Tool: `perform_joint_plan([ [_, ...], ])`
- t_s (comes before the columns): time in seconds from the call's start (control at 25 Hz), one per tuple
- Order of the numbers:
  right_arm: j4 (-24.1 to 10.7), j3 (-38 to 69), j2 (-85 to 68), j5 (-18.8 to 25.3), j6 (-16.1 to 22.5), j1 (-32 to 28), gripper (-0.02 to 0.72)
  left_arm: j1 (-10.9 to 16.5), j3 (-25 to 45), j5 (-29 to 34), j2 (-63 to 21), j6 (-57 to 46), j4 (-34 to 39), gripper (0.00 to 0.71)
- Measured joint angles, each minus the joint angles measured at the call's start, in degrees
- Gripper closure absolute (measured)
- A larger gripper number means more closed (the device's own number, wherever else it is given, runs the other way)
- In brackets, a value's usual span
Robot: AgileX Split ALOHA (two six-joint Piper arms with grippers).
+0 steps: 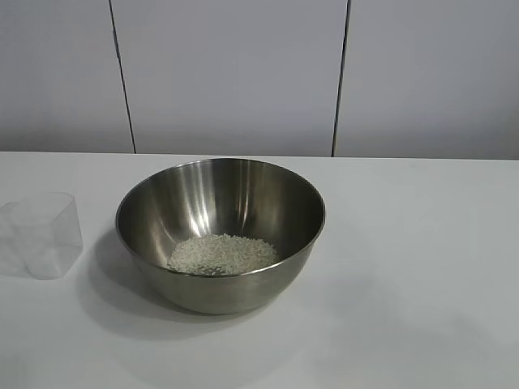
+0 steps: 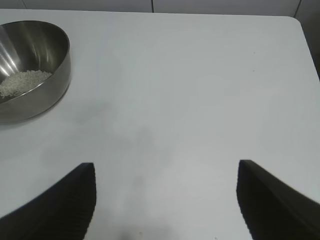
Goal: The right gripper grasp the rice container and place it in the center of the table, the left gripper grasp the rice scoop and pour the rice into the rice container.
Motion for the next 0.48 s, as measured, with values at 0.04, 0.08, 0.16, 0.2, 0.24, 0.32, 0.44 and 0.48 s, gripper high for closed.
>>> perform_joint_plan([
  [0.04,0.0,0.0,0.0,0.0,0.0,0.0,0.167,0.7,-0.3,0.0,-1.4,-0.9,0.0,0.288],
  [0.08,0.0,0.0,0.0,0.0,0.0,0.0,0.167,1.8,-0.8,0.4,-2.8,-2.2,0.3,0.288],
  [0.16,0.0,0.0,0.0,0.0,0.0,0.0,0.167,4.6,-3.4,4.8,-6.7,-4.9,2.5,0.288],
  [0.2,0.0,0.0,0.0,0.0,0.0,0.0,0.167,6.0,-4.9,7.6,-8.0,-6.3,4.1,0.288],
  [0.24,0.0,0.0,0.0,0.0,0.0,0.0,0.167,7.7,-6.6,11.2,-9.6,-8.2,6.3,0.288],
  [0.32,0.0,0.0,0.0,0.0,0.0,0.0,0.167,10.7,-9.5,17.2,-12.9,-12.1,9.5,0.288],
  [0.44,0.0,0.0,0.0,0.0,0.0,0.0,0.167,13.2,-14.3,26.5,-19.4,-15.3,11.9,0.288],
  [0.48,0.0,0.0,0.0,-0.1,0.0,0.0,0.167,13.7,-16.4,30.3,-22.1,-15.6,12.4,0.288],
])
